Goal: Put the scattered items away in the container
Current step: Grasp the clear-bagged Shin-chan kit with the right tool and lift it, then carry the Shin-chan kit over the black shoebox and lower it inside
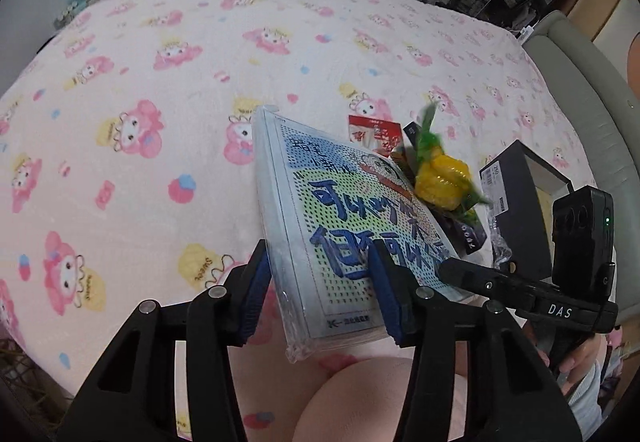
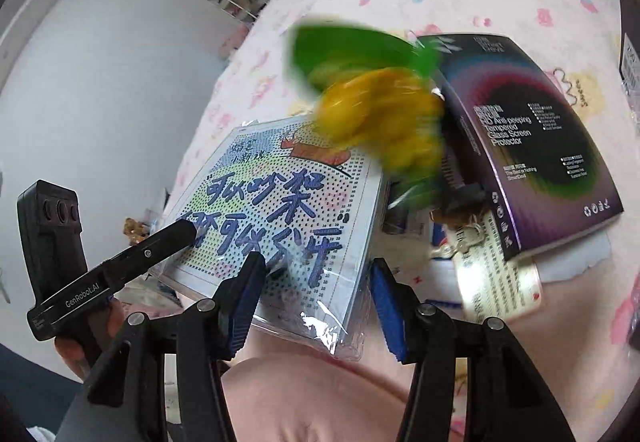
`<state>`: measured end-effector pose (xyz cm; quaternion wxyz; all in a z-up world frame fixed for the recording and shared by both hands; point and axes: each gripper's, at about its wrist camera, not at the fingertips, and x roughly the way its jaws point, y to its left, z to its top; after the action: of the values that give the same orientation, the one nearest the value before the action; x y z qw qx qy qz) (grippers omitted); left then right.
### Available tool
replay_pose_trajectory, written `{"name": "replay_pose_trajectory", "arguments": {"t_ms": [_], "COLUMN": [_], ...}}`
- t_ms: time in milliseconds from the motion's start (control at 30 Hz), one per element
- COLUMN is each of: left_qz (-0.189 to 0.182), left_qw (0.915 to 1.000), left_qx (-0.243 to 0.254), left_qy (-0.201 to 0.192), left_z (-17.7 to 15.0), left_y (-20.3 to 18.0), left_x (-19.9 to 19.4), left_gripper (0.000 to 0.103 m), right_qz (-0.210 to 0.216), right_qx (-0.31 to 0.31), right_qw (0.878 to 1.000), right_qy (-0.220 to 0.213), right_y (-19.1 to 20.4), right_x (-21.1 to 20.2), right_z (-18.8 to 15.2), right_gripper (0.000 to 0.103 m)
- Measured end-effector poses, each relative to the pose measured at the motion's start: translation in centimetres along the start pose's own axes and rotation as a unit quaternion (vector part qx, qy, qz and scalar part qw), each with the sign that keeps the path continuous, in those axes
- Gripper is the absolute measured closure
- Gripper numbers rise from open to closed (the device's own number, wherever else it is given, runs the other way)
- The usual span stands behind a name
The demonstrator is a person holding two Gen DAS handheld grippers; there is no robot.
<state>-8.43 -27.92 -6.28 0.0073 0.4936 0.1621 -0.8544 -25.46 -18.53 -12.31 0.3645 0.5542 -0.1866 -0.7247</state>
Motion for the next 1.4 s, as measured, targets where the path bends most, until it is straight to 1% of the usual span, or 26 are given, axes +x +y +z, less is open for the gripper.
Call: {"name": "replay_pose_trajectory", "arguments": {"t_ms": [33, 133, 233, 300, 333, 400, 500, 667, 767, 967, 1033, 1133, 1200, 1300, 1400], "left_qz": [-0.001, -0.010, -0.029, -0.042, -0.047, -0.057, -0.068, -0.086, -0.105, -0.161, -0.172, -0.177, -0.177, -0.177, -0.175], "left_qw": [1.0000, 0.9998, 0.9991, 0.9986, 0.9984, 0.9981, 0.9973, 0.9953, 0.9927, 0.9814, 0.9785, 0.9750, 0.9726, 0.9712, 0.9717], "left_qx": [-0.001, -0.013, -0.027, -0.027, -0.023, -0.011, 0.009, 0.037, 0.058, 0.104, 0.112, 0.132, 0.149, 0.156, 0.151], "left_qy": [-0.004, -0.012, -0.016, -0.019, -0.020, -0.024, -0.027, -0.023, -0.016, 0.005, 0.017, 0.027, 0.027, 0.033, 0.048], "left_z": [-0.2, -1.0, -1.5, -1.9, -2.0, -2.2, -2.1, -2.1, -2.0, -1.5, -1.2, -0.3, 0.7, 2.1, 3.0], "left_y": [0.0, 0.2, -0.3, -1.1, -1.6, -3.0, -5.5, -9.9, -13.1, -21.6, -24.3, -28.6, -31.3, -33.6, -35.4], "left_x": [-0.5, -1.7, -2.2, -2.8, -3.1, -3.7, -4.0, -3.6, -2.9, 0.2, 1.3, 2.6, 3.5, 5.3, 8.0], "left_gripper": [0.054, 0.054, 0.054, 0.054, 0.054, 0.054, 0.054, 0.054, 0.054, 0.054, 0.054, 0.053, 0.053, 0.053, 0.053], "right_qz": [0.000, -0.026, -0.033, -0.033, -0.034, -0.044, -0.055, -0.073, -0.085, -0.132, -0.150, -0.158, -0.164, -0.173, -0.182], "right_qx": [-0.006, -0.047, -0.052, -0.049, -0.050, -0.056, -0.055, -0.052, -0.044, -0.025, -0.017, -0.006, 0.001, 0.012, 0.023], "right_qw": [1.000, 0.999, 0.998, 0.998, 0.998, 0.997, 0.996, 0.993, 0.991, 0.983, 0.979, 0.975, 0.973, 0.969, 0.965], "right_qy": [-0.002, -0.005, -0.012, -0.021, -0.025, -0.035, -0.050, -0.076, -0.091, -0.124, -0.137, -0.157, -0.165, -0.177, -0.188], "right_y": [0.7, 3.5, 4.9, 5.5, 4.9, 4.8, 1.2, -5.1, -7.2, -11.6, -13.5, -16.1, -17.5, -19.8, -22.0], "right_x": [0.0, 0.2, -0.1, -0.6, -1.6, -3.5, -11.5, -25.3, -30.4, -36.7, -38.9, -41.4, -42.1, -43.0, -43.9], "right_z": [0.2, 0.6, 1.0, 2.6, 1.8, -0.2, -5.4, -14.1, -16.1, -17.0, -16.9, -16.5, -15.6, -14.3, -13.0], "right_gripper": [0.054, 0.054, 0.054, 0.054, 0.054, 0.054, 0.054, 0.054, 0.054, 0.054, 0.054, 0.054, 0.054, 0.054, 0.054]}}
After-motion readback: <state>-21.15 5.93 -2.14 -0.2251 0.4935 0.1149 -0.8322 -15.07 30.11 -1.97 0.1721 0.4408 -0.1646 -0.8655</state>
